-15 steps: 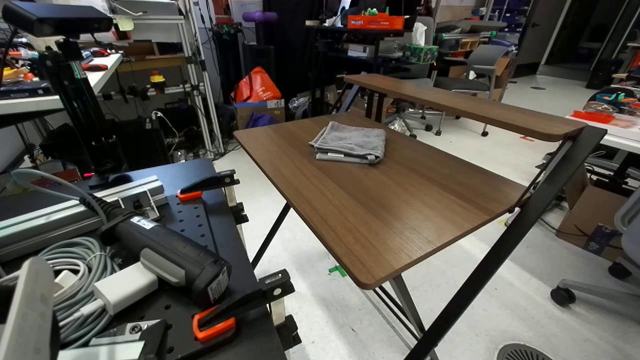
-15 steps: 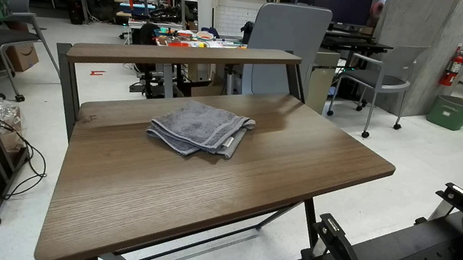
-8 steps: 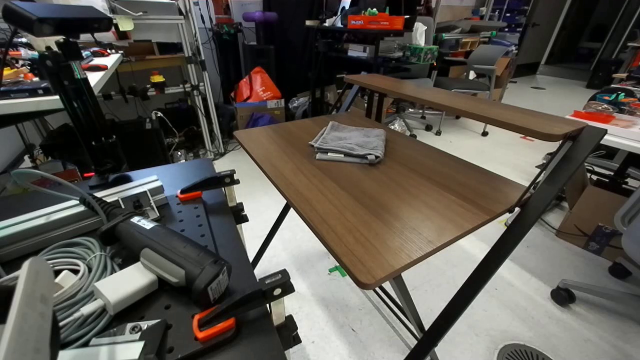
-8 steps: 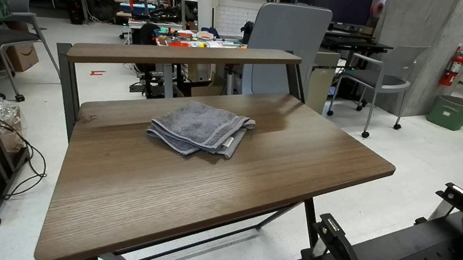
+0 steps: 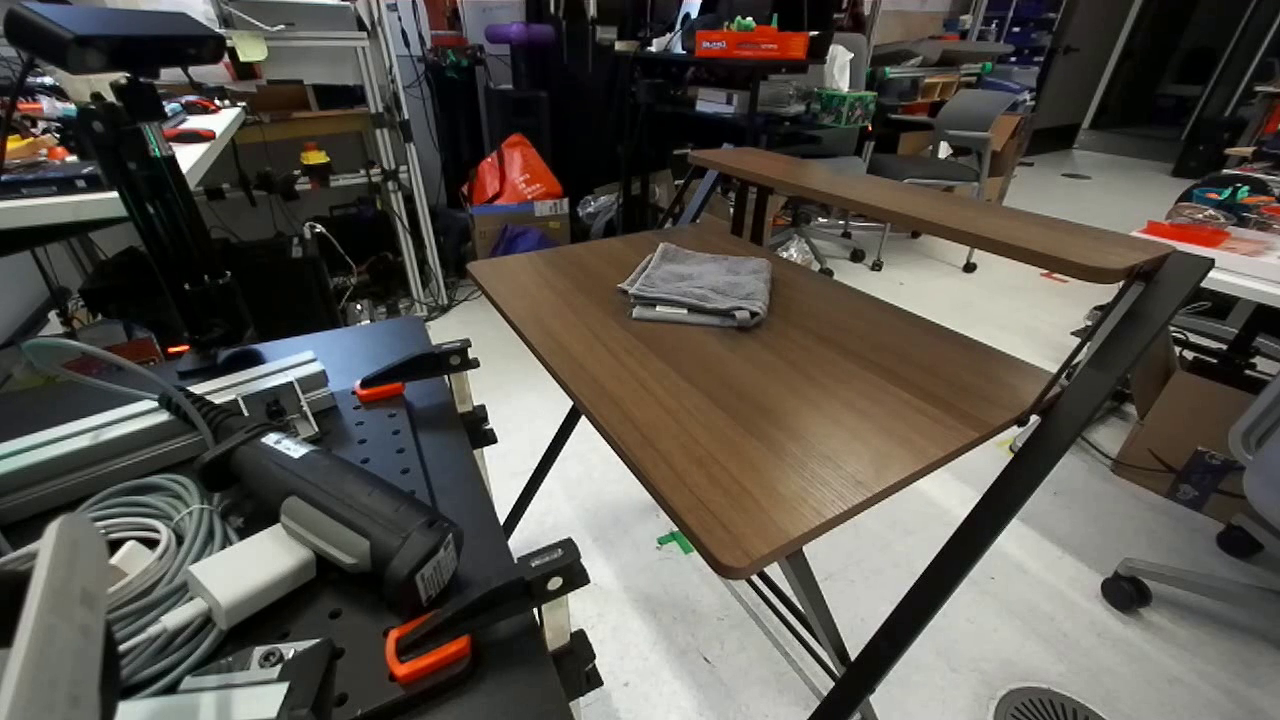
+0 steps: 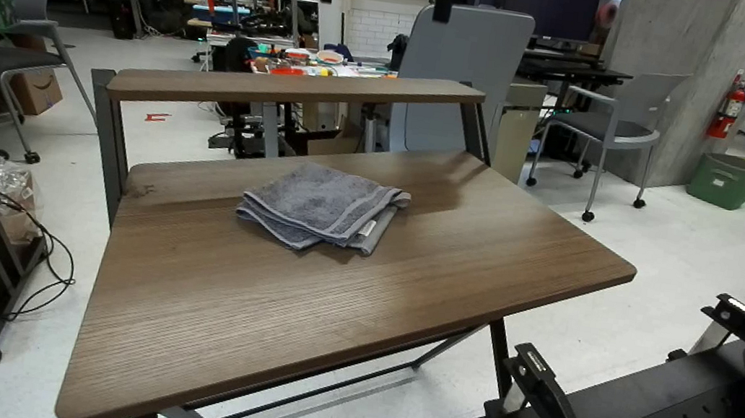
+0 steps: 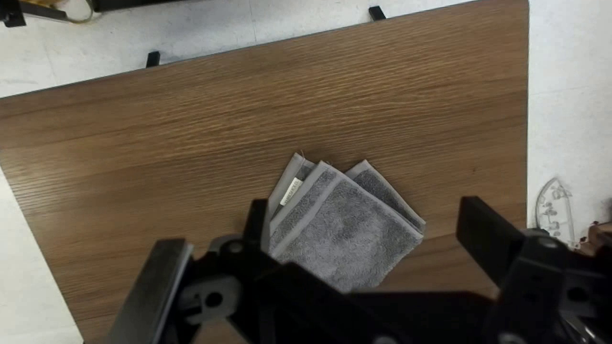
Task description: Move the grey towel to the left.
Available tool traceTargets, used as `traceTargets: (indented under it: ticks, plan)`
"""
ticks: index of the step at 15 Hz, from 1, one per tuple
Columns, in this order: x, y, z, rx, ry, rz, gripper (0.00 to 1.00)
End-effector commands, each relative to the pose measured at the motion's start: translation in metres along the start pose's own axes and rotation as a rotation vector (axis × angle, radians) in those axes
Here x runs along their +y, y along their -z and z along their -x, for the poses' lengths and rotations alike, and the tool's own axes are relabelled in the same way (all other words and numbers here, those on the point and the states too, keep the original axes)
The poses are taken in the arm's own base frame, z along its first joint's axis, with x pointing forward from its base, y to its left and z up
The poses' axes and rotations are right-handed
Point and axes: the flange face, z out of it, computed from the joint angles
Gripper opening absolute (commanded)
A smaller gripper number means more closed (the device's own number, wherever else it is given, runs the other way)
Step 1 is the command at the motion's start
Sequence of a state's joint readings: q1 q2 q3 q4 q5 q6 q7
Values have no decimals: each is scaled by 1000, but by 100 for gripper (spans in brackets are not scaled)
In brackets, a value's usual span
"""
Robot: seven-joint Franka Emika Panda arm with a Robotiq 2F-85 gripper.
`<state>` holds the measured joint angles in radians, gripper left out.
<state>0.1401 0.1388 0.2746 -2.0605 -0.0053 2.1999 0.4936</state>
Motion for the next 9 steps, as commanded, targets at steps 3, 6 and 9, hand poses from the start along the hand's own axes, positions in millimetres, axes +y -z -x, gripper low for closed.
traceTargets:
  ticks: [3,6,9]
  plan:
    - [-13,-62,-55,-5,-6,39,100]
    - [-21,-99,-74,-26,-11,41,100]
    - [-33,-134,-87,-50,-11,48,100]
